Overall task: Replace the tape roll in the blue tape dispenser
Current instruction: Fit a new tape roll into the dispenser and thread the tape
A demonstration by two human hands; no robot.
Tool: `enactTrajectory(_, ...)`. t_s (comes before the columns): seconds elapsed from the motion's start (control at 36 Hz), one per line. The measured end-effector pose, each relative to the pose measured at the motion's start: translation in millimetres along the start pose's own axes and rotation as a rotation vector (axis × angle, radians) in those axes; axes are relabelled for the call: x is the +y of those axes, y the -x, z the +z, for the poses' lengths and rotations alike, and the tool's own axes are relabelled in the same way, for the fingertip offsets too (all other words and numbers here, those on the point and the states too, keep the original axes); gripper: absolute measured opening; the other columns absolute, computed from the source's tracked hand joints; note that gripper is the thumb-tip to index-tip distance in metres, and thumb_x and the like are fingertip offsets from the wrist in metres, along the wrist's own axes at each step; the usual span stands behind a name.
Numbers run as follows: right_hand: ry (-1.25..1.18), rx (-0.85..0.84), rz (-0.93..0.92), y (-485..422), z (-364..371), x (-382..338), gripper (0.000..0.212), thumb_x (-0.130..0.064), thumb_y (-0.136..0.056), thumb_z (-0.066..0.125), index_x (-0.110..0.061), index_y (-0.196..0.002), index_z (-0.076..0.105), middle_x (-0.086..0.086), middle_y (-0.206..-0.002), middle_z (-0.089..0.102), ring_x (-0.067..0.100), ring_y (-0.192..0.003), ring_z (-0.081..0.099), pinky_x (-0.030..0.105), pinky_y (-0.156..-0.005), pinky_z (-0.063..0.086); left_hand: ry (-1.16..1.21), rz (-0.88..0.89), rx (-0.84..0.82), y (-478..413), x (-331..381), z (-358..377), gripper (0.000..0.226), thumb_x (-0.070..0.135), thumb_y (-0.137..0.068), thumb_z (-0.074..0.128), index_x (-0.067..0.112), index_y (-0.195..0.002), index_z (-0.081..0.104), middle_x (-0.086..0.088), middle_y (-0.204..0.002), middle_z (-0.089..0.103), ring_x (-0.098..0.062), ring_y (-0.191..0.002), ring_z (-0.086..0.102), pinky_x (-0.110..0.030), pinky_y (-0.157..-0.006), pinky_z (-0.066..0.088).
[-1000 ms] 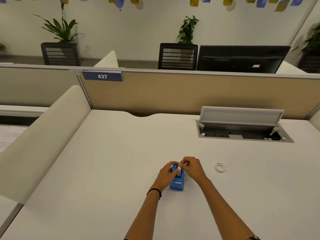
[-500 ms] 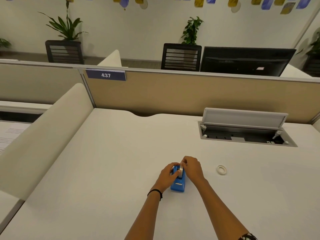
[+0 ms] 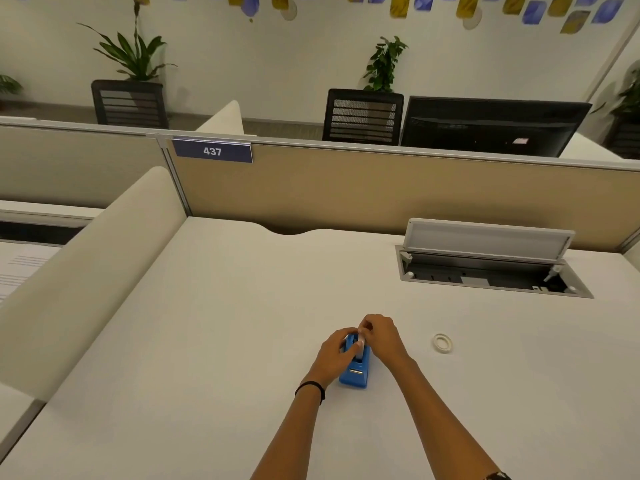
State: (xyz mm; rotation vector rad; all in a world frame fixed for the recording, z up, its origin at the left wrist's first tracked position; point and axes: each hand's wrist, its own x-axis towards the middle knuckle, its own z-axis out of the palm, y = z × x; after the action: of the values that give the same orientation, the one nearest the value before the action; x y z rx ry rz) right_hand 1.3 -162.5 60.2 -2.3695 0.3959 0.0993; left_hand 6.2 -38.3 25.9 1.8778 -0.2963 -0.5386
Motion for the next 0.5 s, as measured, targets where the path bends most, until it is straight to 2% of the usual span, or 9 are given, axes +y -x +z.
enactTrajectory(0.14,-0.016,0.024,0.018,0.8,1.2,0.7,0.016,-0.004,-0.089,0.051,0.005,-0.088,0.065,0.024,-0.092,0.069,0.026,-0.073,0.058,0.026,-0.070,0.046,-0.016,0.006,-0.002,-0.3,-1.4,0.4,0.036,0.026,-0.094,0.051,0.012,-0.127,0.048,-0.007,-0.133,0.053,-0.022,-0.121,0.050,-0.032,-0.105,0.040)
enactTrajectory(0.33,-0.026,0.045,0.034,1.8,1.0,-0.4,0.016,-0.004,-0.090,0.050,0.005,-0.089,0.063,0.024,-0.093,0.068,0.020,-0.072,0.053,0.024,-0.069,0.043,-0.022,0.003,-0.004,-0.9,-3.2,0.8,0.036,0.027,-0.093,0.051,0.014,-0.127,0.048,-0.007,-0.133,0.053,-0.022,-0.120,0.050,-0.032,-0.104,0.040)
enactTrajectory(0.5,-0.046,0.056,0.017,2.5,-1.0,1.2,0.016,-0.003,-0.090,0.050,0.006,-0.087,0.063,0.025,-0.091,0.068,0.030,-0.073,0.059,0.029,-0.071,0.048,-0.007,0.003,-0.013,-0.9,-3.8,0.7,0.036,0.026,-0.093,0.052,0.014,-0.127,0.049,-0.007,-0.133,0.053,-0.022,-0.120,0.051,-0.033,-0.105,0.041)
